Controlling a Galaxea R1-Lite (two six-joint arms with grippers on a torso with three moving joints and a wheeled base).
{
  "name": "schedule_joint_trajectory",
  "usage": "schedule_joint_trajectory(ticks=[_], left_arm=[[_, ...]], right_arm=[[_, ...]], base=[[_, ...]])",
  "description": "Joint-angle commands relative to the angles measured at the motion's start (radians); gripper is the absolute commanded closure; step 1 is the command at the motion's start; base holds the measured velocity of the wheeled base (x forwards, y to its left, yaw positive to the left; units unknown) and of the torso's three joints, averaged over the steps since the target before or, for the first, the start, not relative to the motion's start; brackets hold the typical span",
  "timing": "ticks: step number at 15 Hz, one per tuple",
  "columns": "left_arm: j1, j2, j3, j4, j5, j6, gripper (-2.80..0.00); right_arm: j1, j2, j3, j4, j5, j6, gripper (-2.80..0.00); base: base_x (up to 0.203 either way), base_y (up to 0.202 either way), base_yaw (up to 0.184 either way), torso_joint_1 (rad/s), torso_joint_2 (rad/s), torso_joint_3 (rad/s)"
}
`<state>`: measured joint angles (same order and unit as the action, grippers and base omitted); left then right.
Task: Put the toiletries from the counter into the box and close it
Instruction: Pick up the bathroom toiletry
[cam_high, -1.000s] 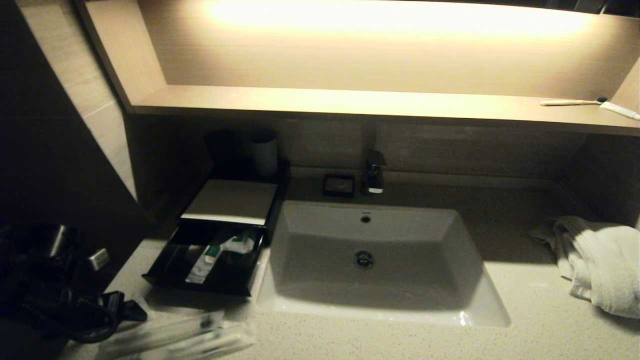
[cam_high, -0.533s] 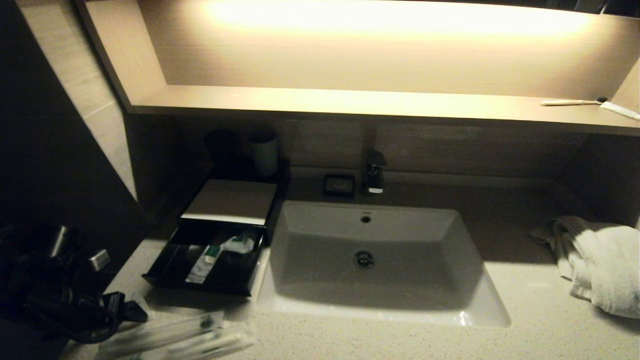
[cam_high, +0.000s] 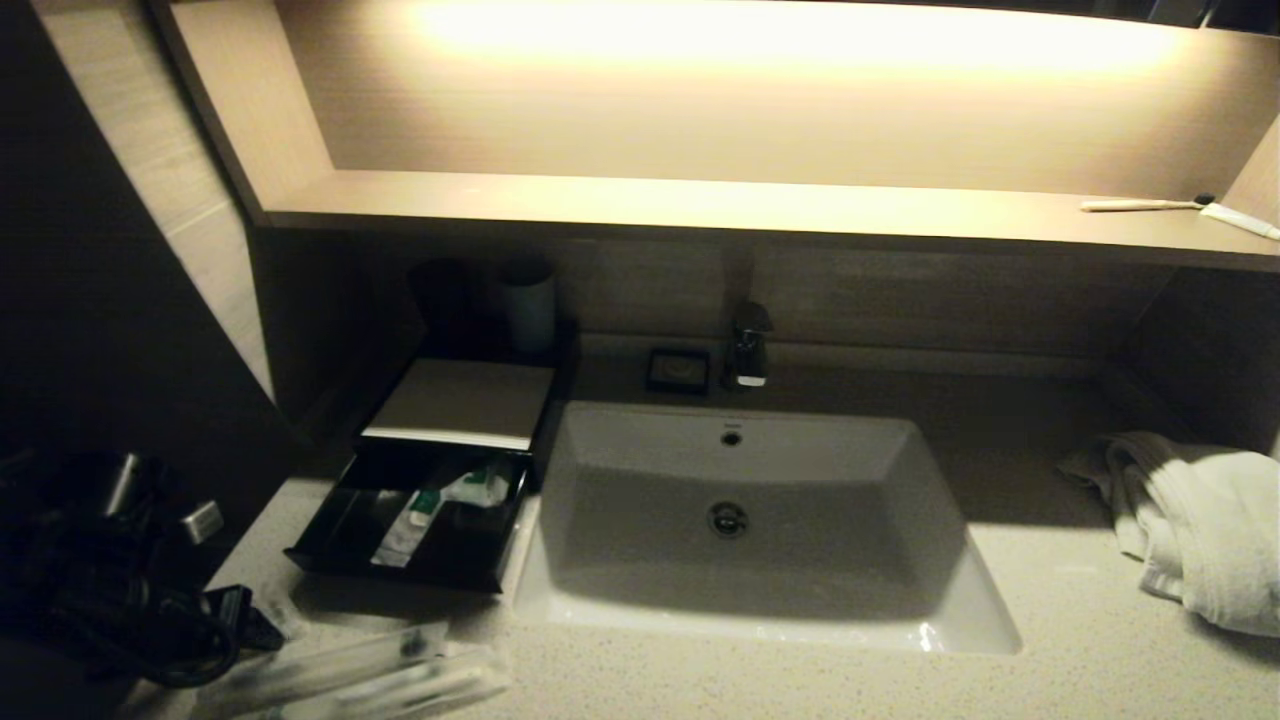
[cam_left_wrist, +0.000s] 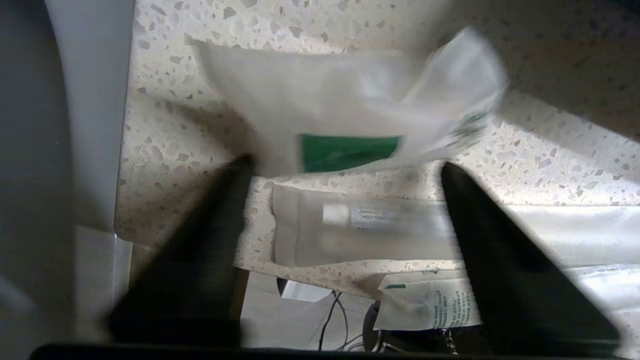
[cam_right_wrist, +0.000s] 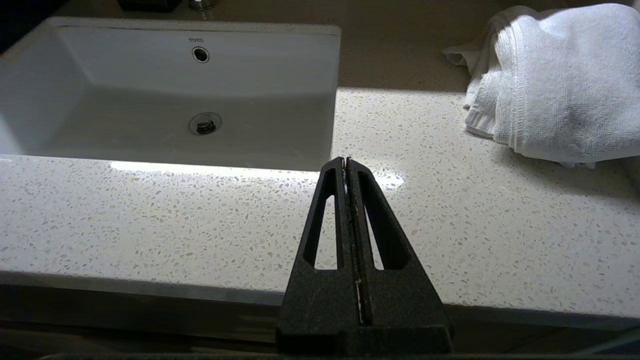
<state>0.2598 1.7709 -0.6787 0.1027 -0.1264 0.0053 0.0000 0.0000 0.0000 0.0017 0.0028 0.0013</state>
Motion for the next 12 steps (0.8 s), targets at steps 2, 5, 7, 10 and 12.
schedule_joint_trajectory(ticks=[2, 5, 7, 10, 12], left_arm=[[0.0, 0.008, -0.001, 0.0, 0.001, 0.001, 0.0], [0.001, 0.005, -0.001, 0.0, 0.001, 0.001, 0.0], [0.003, 0.0, -0.001, 0.0, 0.001, 0.001, 0.0], [0.009, -0.002, -0.002, 0.0, 0.001, 0.001, 0.0], [0.023, -0.012, -0.016, 0.001, 0.002, 0.001, 0.0]], right_arm=[[0.0, 0.0, 0.0, 0.0, 0.0, 0.0, 0.0], [0.0, 0.0, 0.0, 0.0, 0.0, 0.0, 0.0], [0.0, 0.0, 0.0, 0.0, 0.0, 0.0, 0.0], [0.0, 0.0, 0.0, 0.0, 0.0, 0.0, 0.0], [0.0, 0.0, 0.0, 0.0, 0.0, 0.0, 0.0]], base=[[0.0, 0.0, 0.0, 0.0, 0.0, 0.0], [0.0, 0.0, 0.0, 0.0, 0.0, 0.0], [0.0, 0.0, 0.0, 0.0, 0.0, 0.0], [0.0, 0.0, 0.0, 0.0, 0.0, 0.0], [0.0, 0.0, 0.0, 0.0, 0.0, 0.0]])
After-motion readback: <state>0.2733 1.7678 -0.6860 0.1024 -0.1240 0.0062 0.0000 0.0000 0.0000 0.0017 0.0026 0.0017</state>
